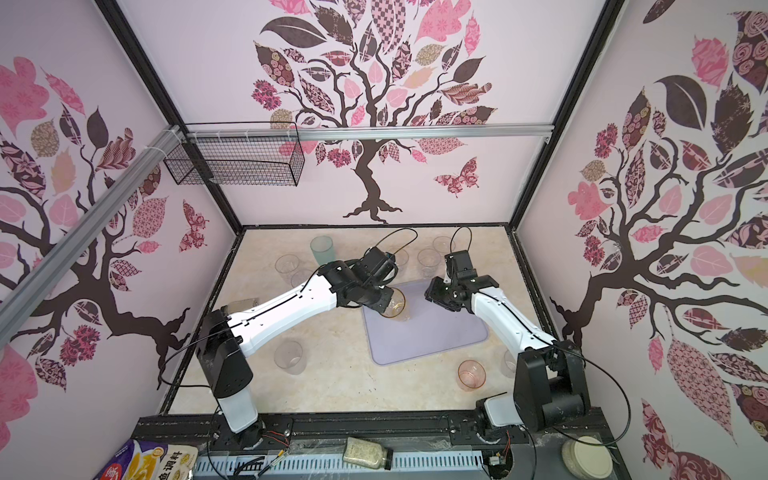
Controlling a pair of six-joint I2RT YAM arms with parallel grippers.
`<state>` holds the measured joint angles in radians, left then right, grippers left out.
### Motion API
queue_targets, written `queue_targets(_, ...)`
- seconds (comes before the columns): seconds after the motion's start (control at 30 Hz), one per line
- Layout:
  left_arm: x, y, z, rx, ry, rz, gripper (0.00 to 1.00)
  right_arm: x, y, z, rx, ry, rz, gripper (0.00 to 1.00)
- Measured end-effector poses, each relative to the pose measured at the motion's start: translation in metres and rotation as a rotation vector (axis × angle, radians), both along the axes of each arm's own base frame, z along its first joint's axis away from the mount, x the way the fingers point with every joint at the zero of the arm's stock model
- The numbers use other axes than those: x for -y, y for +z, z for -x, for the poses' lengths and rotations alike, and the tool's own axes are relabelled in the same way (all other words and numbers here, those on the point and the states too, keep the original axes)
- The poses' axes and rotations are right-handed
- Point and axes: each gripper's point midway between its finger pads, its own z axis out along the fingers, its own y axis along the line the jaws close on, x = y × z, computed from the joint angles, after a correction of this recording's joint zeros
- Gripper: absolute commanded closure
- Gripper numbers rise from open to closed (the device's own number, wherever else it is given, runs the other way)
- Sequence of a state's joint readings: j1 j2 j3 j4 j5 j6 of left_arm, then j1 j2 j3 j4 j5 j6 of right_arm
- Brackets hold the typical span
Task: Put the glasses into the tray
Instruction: 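Lift the yellow glass with the left gripper and carry it over the tray, then lower the yellow glass beside the blue glass and open the left gripper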
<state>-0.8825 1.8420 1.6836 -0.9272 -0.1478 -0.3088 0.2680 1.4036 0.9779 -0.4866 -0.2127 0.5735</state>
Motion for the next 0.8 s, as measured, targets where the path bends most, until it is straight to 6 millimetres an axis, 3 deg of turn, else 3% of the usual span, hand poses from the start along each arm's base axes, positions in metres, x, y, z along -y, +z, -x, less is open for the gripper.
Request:
queue_targets(0.23,-0.008,-0.039,-0.002,-0.05,-0.008,-0.12,1.0,-0.039,-0.019,0.029,-0.041,0.118,-0.007,0.47)
queue_targets(0.33,-0.013,-0.041,-0.007,-0.041,0.001,-0.136,1.0,-0.05,-0.024,0.036,-0.043,0.147,-0.017,0.47)
queue_targets(0.5,-0.022,-0.04,-0.016,-0.036,0.016,-0.146,0.93,-0.051,-0.04,0.048,-0.078,0.158,-0.023,0.47)
queue_targets(0.8,-0.02,-0.047,-0.022,-0.059,0.018,-0.174,0.78,-0.056,-0.049,0.045,-0.094,0.17,-0.033,0.47)
